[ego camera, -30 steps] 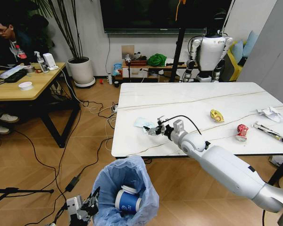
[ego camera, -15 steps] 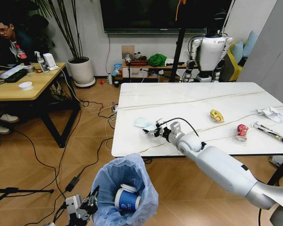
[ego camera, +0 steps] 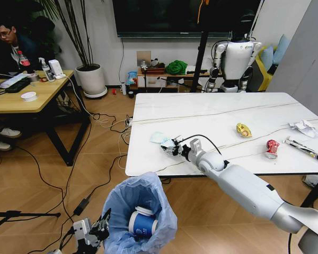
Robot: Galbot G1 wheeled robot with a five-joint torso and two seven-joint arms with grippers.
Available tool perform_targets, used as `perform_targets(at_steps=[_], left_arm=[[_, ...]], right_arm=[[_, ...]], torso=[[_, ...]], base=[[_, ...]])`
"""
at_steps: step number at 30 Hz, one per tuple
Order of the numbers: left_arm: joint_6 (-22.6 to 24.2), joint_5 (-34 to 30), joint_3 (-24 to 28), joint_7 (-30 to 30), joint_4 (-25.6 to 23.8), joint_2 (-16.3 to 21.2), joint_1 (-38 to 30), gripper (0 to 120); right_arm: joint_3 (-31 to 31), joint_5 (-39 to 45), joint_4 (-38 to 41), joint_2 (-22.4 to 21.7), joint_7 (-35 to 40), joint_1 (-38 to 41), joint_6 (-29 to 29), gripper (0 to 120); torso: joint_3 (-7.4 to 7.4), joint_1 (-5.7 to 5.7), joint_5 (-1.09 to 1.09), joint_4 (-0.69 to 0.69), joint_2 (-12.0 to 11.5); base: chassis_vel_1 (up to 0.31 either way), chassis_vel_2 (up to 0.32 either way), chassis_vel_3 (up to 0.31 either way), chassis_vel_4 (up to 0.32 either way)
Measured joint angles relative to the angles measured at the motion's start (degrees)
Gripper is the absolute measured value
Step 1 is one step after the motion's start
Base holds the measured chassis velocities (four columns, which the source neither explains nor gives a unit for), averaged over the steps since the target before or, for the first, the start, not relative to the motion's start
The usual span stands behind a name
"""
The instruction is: Pick up the trash bin and place the trash from the table into it.
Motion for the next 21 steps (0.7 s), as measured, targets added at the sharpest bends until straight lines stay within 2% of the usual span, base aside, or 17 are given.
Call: perform_targets(at_steps=[1, 3, 4, 5, 6, 7, 8, 11, 14, 15, 21], left_arm=[[0.0, 0.0, 0.0, 0.0, 0.0, 0.0, 0.0, 0], [0.0, 0.0, 0.0, 0.0, 0.1, 0.1, -0.1, 0], [0.0, 0.0, 0.0, 0.0, 0.1, 0.1, -0.1, 0], [0.0, -0.1, 0.0, 0.0, 0.2, 0.1, -0.2, 0], [0.0, -0.1, 0.0, 0.0, 0.2, 0.2, -0.2, 0], [0.0, -0.2, 0.1, 0.0, 0.2, 0.2, -0.3, 0], [0.0, -0.2, 0.1, 0.0, 0.2, 0.2, -0.3, 0], [0.0, -0.2, 0.1, 0.0, 0.3, 0.1, -0.5, 0], [0.0, -0.3, 0.1, 0.0, 0.3, 0.1, -0.6, 0], [0.0, -0.4, 0.1, 0.0, 0.4, 0.2, -0.8, 0], [0.0, -1.2, -0.1, -0.1, 1.0, 0.8, -1.6, 0]], right_arm=[[0.0, 0.0, 0.0, 0.0, 0.0, 0.0, 0.0, 54], [0.0, 0.0, 0.0, -0.1, 0.0, 0.0, 0.0, 43], [0.0, 0.0, 0.0, -0.1, 0.0, 0.0, 0.0, 43], [0.0, 0.1, 0.0, -0.2, 0.0, 0.1, 0.0, 36], [0.0, 0.1, 0.0, -0.3, -0.1, 0.1, 0.0, 35], [0.0, 0.1, 0.0, -0.3, -0.1, 0.2, 0.0, 27], [0.0, 0.1, 0.0, -0.3, -0.1, 0.2, 0.0, 27], [0.0, 0.3, 0.0, -0.2, -0.2, 0.3, 0.0, 11], [0.0, 0.3, 0.0, -0.2, -0.2, 0.4, 0.0, 7], [0.0, 0.3, 0.1, -0.2, -0.3, 0.4, 0.1, 1], [0.3, 1.1, 1.6, -1.3, -0.4, 0.1, 0.7, 0]], torso=[[0.0, 0.0, 0.0, 0.0, 0.0], [0.0, 0.0, 0.0, 0.0, 0.0], [0.0, 0.0, 0.0, 0.0, 0.0], [0.0, 0.0, 0.0, 0.0, 0.0], [0.0, 0.0, 0.0, 0.0, 0.0], [0.0, 0.0, 0.0, 0.0, 0.0], [0.0, 0.0, 0.0, 0.0, 0.0], [0.0, 0.0, 0.0, 0.0, 0.0], [0.0, 0.0, 0.0, 0.0, 0.0], [0.0, 0.0, 0.0, 0.0, 0.0], [0.0, 0.0, 0.0, 0.01, 0.0]], base=[[0.0, 0.0, 0.0, 0.0], [0.0, 0.0, 0.0, 0.0], [0.0, 0.0, 0.0, 0.0], [0.0, 0.0, 0.0, 0.0], [0.0, 0.0, 0.0, 0.0], [0.0, 0.0, 0.0, 0.0], [0.0, 0.0, 0.0, 0.0], [0.0, 0.0, 0.0, 0.0], [0.0, 0.0, 0.0, 0.0], [0.0, 0.0, 0.0, 0.0], [0.0, 0.0, 0.0, 0.0]])
